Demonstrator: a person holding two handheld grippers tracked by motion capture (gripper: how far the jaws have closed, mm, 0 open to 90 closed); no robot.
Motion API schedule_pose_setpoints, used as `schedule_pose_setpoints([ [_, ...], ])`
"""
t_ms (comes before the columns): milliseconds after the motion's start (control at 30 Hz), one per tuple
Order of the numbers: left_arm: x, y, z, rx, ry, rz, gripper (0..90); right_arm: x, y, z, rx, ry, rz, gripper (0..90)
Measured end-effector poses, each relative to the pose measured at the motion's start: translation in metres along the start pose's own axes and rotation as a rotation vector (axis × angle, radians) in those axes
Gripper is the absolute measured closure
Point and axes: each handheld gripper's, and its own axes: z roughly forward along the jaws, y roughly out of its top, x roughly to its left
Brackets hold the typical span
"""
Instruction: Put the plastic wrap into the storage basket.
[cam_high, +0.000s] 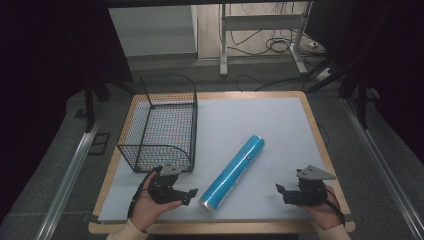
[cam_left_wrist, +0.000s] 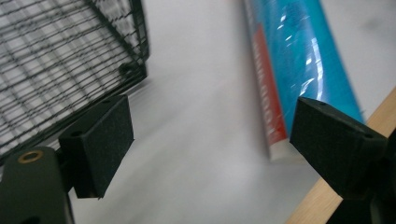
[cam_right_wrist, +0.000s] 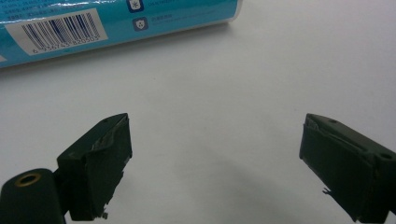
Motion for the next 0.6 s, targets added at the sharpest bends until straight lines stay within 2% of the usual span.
schedule_pose_setpoints([
  [100, -0.007, 0.008, 0.0, -0.001, -0.005, 0.021, 13.1, 0.0, 0.0, 0.0, -0.001, 0.001, 0.001, 9.5],
  [300, -0.012, 0.015, 0.005, 0.011, -0.001, 0.031, 12.9, -0.001, -0.001, 0.0, 0.002, 0.002, -0.002, 9.5],
  [500, -0.018, 0.022, 0.008, 0.015, -0.022, 0.064, 10.9, -0.001, -0.001, 0.0, 0.002, -0.002, -0.013, 9.6],
  [600, -0.02, 0.026, 0.01, 0.012, -0.036, 0.066, 10.6, 0.0, -0.001, 0.001, 0.007, -0.003, -0.019, 9.7],
])
